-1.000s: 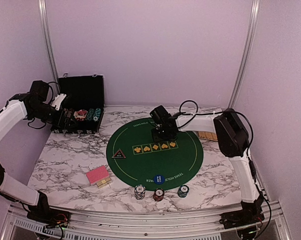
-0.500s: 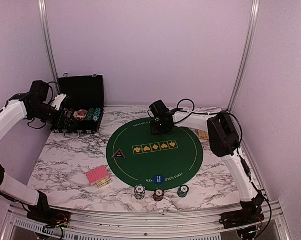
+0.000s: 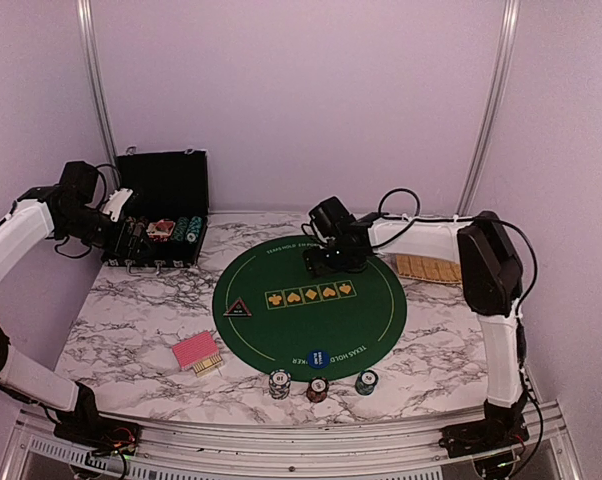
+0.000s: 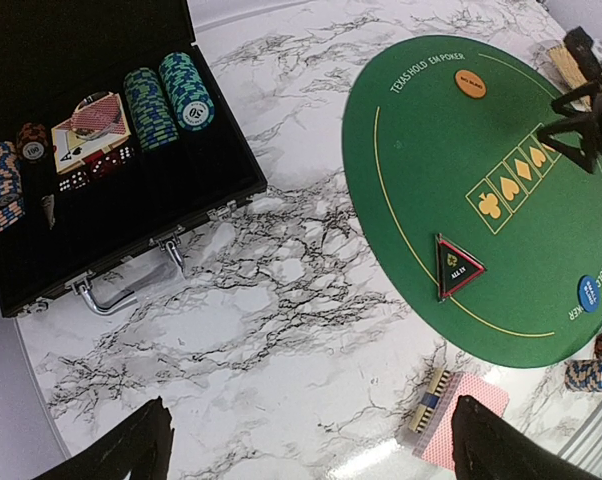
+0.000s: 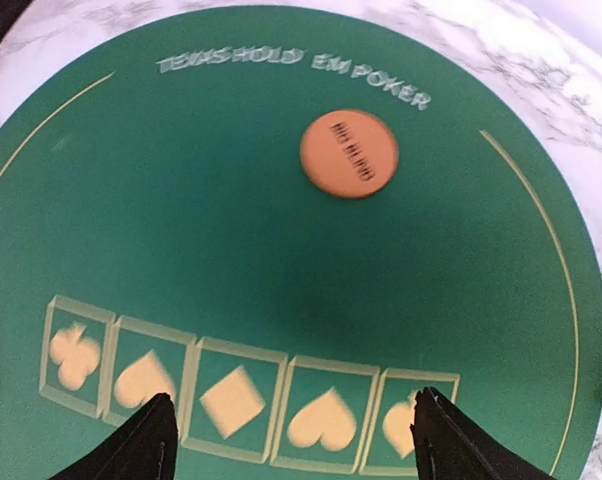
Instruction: Distribute texas hold em gaming equipment
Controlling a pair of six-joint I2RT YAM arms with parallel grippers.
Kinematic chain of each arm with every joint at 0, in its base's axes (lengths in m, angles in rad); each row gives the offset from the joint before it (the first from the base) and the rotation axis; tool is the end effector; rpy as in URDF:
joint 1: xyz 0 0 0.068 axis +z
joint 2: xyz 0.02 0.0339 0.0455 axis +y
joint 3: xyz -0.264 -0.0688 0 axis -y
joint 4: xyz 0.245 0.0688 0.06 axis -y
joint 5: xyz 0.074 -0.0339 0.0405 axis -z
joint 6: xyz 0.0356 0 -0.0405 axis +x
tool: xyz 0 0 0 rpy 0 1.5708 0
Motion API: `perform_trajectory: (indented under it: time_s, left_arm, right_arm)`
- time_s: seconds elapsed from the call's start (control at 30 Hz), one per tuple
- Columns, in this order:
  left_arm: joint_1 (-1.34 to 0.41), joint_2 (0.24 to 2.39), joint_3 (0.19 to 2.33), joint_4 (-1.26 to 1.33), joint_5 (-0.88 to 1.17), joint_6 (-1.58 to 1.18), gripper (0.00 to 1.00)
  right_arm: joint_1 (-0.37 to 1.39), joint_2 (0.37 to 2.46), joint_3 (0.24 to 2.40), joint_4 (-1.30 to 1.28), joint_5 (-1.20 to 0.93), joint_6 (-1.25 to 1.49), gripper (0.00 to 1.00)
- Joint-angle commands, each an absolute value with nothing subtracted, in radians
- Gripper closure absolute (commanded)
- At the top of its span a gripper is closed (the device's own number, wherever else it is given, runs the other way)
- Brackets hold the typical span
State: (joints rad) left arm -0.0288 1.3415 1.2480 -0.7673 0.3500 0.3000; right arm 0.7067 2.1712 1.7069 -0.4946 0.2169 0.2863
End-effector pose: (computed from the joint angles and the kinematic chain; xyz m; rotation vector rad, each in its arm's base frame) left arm 0.2791 -0.0203 0.3260 0.5431 2.3213 -0.2975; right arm 0.3682 0.3043 0.1862 -0.4377 2.4638 0.1369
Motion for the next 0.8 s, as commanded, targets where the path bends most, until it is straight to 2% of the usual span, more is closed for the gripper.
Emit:
perform_trajectory:
  time_s: [0.0, 0.27, 0.77]
  left_arm:
    - [-0.026, 1.332, 1.279, -0.793, 0.355, 0.308, 0.01]
    - [-0.026, 1.333, 1.282, -0.796, 0.361, 0.310, 0.01]
    - [-0.025, 1.321, 1.265, -0.808, 0.376, 0.321, 0.01]
  right_arm:
    - [0.816, 1.992, 1.513, -0.481, 0.088, 0.224, 0.20]
    - [0.943, 1.835, 1.269, -0.528, -0.041, 0.159, 0.21]
    - [1.014, 1.921, 1.300, -0.600, -0.005, 0.123, 0.23]
